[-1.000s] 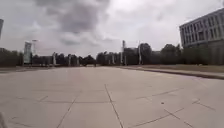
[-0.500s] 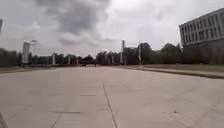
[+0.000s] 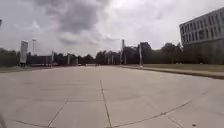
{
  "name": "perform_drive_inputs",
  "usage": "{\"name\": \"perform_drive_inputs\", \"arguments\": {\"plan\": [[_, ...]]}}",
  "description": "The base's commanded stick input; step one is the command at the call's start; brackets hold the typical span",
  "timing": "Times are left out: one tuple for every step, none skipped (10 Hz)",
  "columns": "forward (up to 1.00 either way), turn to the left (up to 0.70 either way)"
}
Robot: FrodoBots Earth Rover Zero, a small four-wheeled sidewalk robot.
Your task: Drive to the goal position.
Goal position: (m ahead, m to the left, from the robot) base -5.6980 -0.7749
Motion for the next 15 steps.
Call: {"name": "perform_drive_inputs", "arguments": {"plan": [[0.70,0.00],[0.70,0.00],[0.70,0.00],[0.70,0.00],[0.70,0.00],[0.70,0.00],[0.70,0.00],[0.70,0.00],[0.70,0.00],[0.70,0.00],[0.70,0.00],[0.70,0.00],[0.70,0.00],[0.70,0.00],[0.70,0.00]]}}
